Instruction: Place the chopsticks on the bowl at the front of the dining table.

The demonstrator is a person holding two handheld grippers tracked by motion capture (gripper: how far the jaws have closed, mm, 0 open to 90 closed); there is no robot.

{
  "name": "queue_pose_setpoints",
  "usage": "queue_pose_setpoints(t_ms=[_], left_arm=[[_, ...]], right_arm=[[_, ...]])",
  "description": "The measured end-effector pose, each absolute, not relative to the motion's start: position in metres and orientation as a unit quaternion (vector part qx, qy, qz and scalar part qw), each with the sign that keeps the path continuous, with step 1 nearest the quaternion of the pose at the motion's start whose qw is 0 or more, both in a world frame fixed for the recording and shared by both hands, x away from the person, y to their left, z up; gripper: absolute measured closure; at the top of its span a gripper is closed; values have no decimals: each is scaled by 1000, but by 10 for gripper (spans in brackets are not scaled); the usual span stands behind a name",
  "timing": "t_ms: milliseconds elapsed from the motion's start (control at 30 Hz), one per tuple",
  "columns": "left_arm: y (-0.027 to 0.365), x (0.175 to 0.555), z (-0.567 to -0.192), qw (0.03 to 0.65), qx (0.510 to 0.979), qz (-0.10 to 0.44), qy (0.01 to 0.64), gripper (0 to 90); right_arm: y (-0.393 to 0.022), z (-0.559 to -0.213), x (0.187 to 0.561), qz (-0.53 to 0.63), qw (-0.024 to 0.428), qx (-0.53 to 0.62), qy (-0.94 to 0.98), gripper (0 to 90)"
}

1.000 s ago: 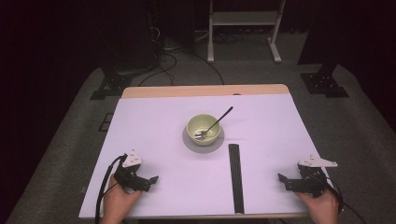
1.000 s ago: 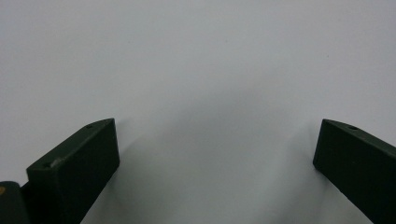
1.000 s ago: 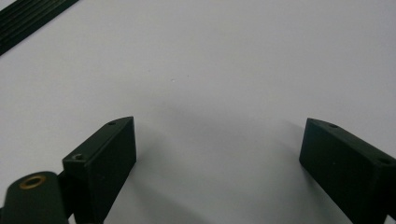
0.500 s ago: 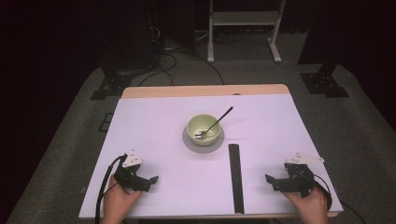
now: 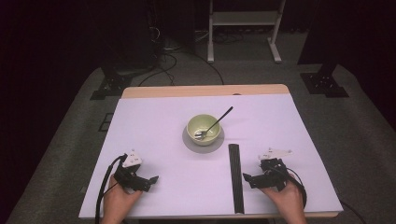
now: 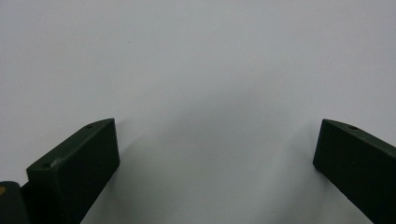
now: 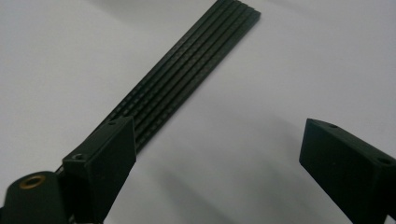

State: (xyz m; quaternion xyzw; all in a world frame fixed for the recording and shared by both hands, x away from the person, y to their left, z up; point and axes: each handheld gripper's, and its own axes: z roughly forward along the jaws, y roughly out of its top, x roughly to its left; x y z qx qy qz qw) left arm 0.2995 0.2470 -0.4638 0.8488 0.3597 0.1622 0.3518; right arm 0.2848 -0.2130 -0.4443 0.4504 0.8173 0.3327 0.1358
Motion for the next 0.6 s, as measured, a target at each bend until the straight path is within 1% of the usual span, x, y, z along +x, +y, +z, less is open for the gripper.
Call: queue_pose_setpoints(t_ms=[167, 600], left_arm=[[247, 299, -464, 352, 849, 162, 360, 0], [247, 299, -464, 352, 849, 162, 360, 0]], right_arm=[[-204, -449, 290, 325, 134, 445, 824, 99], [-200, -454, 295, 317, 132, 446, 827, 100]])
